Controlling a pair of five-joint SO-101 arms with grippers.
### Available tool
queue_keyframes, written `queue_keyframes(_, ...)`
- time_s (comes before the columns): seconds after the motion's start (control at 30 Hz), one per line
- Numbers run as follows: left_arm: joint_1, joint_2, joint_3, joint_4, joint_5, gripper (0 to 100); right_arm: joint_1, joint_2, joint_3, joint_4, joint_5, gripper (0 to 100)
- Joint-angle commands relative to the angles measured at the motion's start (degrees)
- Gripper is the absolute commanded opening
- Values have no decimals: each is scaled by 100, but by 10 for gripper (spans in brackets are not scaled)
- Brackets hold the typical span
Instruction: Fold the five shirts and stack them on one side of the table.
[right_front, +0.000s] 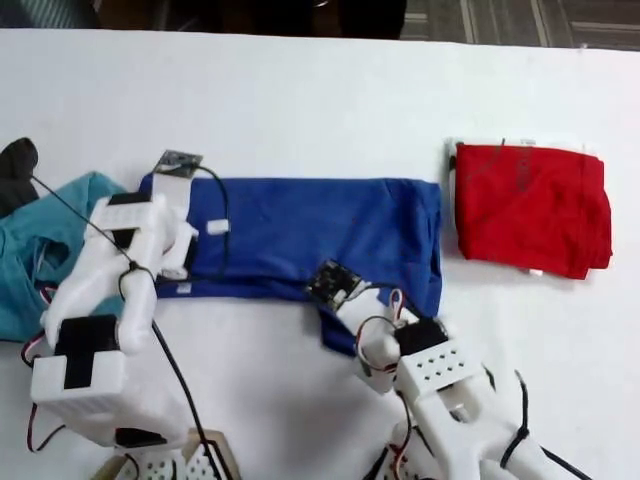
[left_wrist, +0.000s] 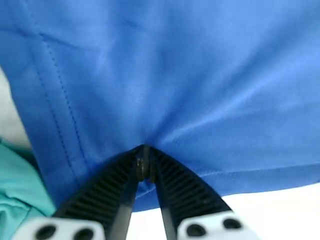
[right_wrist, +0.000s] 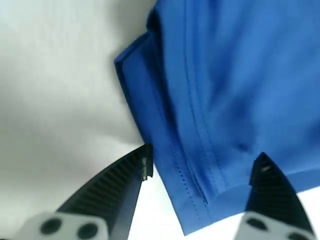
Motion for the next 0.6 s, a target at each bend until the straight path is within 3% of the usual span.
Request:
queue_keyframes(0.0, -105, 26, 4, -70, 26, 27, 57, 207, -26, -207, 185, 312)
queue_keyframes(0.37, -105, 35, 4, -62, 26, 27, 40, 2466, -1160, -92, 343, 307)
queue_keyframes(0.43, -105, 35, 4, -62, 26, 27, 57, 2791, -1336, -66, 352, 246)
queue_keyframes(0.53, -105, 35, 4, -53, 26, 27, 66, 3143, -1609, 4, 325, 27)
queue_keyframes(0.57, -105, 35, 4, -53, 26, 27, 66, 3204, -1688, 31, 316, 6)
